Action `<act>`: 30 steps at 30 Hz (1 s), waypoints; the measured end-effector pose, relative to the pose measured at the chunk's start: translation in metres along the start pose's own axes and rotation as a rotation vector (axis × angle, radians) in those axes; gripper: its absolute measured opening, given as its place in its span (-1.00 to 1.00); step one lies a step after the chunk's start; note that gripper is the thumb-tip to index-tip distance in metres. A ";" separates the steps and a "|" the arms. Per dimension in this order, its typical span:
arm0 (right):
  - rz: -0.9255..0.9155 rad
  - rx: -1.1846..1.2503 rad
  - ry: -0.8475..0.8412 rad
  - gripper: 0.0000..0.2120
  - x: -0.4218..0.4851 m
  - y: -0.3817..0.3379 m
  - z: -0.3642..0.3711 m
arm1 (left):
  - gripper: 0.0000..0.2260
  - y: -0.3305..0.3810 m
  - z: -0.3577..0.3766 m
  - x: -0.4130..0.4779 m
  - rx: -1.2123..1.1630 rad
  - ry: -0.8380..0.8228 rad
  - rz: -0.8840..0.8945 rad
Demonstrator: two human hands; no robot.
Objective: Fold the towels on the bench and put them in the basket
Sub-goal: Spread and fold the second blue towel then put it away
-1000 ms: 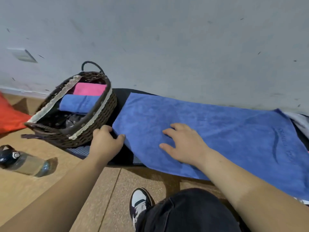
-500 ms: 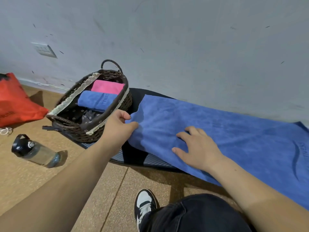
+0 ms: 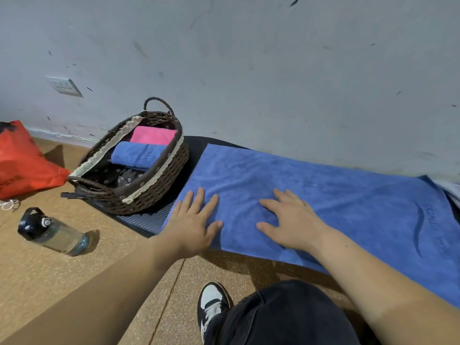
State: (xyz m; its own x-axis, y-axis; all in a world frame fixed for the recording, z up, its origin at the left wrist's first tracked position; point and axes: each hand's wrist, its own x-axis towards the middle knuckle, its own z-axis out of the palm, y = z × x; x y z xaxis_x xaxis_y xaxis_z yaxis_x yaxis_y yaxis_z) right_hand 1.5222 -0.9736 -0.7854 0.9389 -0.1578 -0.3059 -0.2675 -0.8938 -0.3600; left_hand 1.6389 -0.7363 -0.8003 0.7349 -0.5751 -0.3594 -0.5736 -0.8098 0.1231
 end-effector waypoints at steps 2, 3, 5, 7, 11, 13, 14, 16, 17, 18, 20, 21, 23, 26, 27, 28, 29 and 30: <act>-0.032 0.054 0.016 -0.36 -0.004 0.012 -0.004 | -0.35 0.008 -0.005 0.004 0.034 0.007 -0.031; -0.041 0.095 0.046 -0.38 -0.007 0.017 -0.007 | -0.36 0.016 -0.010 0.006 0.059 0.021 -0.034; -0.017 0.170 0.096 -0.41 -0.017 0.029 -0.017 | -0.37 0.040 -0.022 0.010 0.097 0.037 -0.003; 0.025 0.204 0.156 -0.39 -0.031 0.047 -0.028 | -0.40 0.076 -0.034 0.013 0.069 0.049 0.091; 0.192 0.215 0.282 -0.60 -0.067 0.106 -0.049 | -0.54 0.163 -0.052 0.026 -0.085 0.039 0.327; 0.318 0.225 0.350 -0.74 -0.084 0.141 -0.059 | -0.59 0.209 -0.053 0.032 -0.118 0.004 0.397; 0.393 0.231 0.364 -0.79 -0.094 0.156 -0.064 | -0.60 0.231 -0.052 0.033 -0.120 -0.013 0.433; 0.544 0.246 0.331 -0.74 -0.116 0.183 -0.072 | -0.63 0.273 -0.045 0.036 -0.128 -0.023 0.518; 0.596 0.253 0.294 -0.72 -0.127 0.193 -0.074 | -0.62 0.291 -0.040 0.038 -0.131 -0.027 0.551; 0.627 0.253 0.260 -0.71 -0.138 0.200 -0.075 | -0.61 0.307 -0.035 0.041 -0.128 -0.028 0.582; 0.659 0.234 0.217 -0.70 -0.157 0.211 -0.072 | -0.60 0.336 -0.027 0.051 -0.098 -0.001 0.650; 0.672 0.236 0.212 -0.70 -0.165 0.215 -0.069 | -0.61 0.350 -0.024 0.057 -0.079 0.012 0.681; 0.703 0.270 0.241 -0.70 -0.176 0.226 -0.062 | -0.61 0.379 -0.021 0.070 -0.059 0.028 0.729; 0.707 0.306 0.315 -0.70 -0.186 0.237 -0.053 | -0.51 0.417 -0.016 0.096 -0.011 0.058 0.808; 0.703 0.307 0.329 -0.69 -0.187 0.239 -0.051 | -0.44 0.427 -0.013 0.105 0.046 0.059 0.813; 0.702 0.306 0.334 -0.67 -0.188 0.240 -0.049 | -0.37 0.437 -0.011 0.114 0.119 0.049 0.801; 0.705 0.300 0.328 -0.65 -0.188 0.240 -0.047 | -0.34 0.445 -0.010 0.121 0.192 0.037 0.784; 0.704 0.288 0.315 -0.66 -0.187 0.240 -0.046 | -0.35 0.451 -0.009 0.126 0.250 0.040 0.775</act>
State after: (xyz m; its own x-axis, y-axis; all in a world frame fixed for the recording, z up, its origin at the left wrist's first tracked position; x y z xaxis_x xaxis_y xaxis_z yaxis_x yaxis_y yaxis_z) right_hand 1.2921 -1.1782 -0.7736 0.5359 -0.7897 -0.2985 -0.8212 -0.4054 -0.4016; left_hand 1.4763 -1.1753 -0.7814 0.1055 -0.9691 -0.2228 -0.9849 -0.1328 0.1112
